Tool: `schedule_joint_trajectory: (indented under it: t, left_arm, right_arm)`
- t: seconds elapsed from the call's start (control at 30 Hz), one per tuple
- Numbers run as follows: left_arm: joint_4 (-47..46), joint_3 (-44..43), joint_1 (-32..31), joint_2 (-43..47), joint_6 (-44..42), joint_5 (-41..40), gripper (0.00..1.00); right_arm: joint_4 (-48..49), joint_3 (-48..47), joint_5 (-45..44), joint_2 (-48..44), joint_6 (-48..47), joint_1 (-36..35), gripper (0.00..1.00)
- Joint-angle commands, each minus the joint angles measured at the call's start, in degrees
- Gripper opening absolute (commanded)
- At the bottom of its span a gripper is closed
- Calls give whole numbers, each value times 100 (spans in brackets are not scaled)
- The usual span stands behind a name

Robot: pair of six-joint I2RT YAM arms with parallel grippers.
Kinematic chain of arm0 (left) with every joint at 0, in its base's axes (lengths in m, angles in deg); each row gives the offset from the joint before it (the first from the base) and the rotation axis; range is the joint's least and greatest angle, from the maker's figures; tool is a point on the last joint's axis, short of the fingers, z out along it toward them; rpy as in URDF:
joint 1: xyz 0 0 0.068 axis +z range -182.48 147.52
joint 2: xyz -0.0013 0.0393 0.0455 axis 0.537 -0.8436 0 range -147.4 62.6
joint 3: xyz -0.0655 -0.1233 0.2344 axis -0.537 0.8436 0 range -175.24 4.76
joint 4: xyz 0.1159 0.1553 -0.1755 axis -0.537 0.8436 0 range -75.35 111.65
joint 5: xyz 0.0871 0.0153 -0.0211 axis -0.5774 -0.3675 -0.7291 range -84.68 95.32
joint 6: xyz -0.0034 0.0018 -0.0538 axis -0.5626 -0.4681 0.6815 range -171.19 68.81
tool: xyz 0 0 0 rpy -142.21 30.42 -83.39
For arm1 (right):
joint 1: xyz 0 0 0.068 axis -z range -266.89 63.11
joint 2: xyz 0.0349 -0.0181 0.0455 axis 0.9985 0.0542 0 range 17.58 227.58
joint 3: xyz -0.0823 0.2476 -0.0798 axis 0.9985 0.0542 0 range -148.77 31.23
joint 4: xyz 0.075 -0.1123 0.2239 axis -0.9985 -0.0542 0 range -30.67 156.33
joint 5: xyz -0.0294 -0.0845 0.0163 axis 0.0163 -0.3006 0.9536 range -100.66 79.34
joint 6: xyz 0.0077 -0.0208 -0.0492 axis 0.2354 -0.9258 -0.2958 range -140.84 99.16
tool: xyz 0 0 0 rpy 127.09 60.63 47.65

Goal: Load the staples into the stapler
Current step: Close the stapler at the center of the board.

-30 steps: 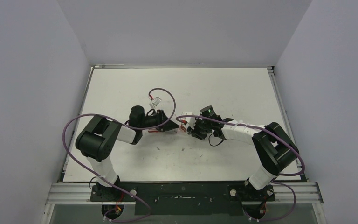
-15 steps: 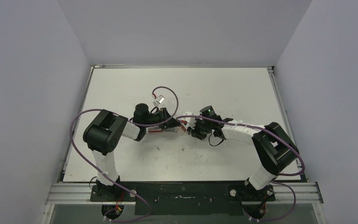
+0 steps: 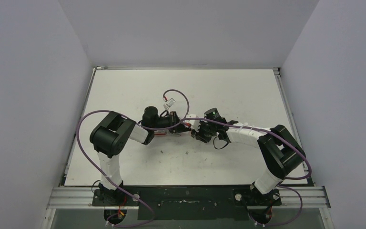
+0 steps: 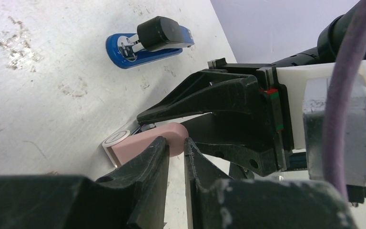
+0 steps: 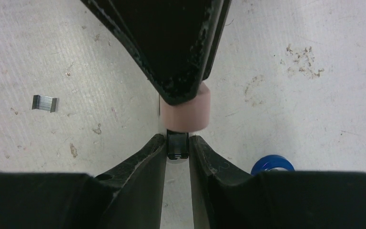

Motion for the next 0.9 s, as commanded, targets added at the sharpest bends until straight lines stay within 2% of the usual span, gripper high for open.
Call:
schedule_joint_trajectory:
  t: [0.0,0.33,0.47,0.63,0.73,0.87]
  left_arm:
    - [-171,-229,-139,-205,-55,85,16]
    - [-82,-297,-189,-270,-140,106,16]
    - [64,-342,-170,-112,-370,162,17]
    - [642,-462,-153,97,-892,170,26]
    - [1067,-574,-144,201,-1233,169,32]
    - [1817,-758,-134,347,-2003,157,40]
  right_arm:
    - [26,-101,-342,247,-138,140,25]
    - [-129,-100,-26,260,-328,360,37]
    - [-275,-89,288,183,-521,456,49]
    - [-459,-96,728,10,-739,673,59]
    - [-700,-127,1017,-69,-988,735,71]
    - [-846,-93,1209,-182,-1170,746,74]
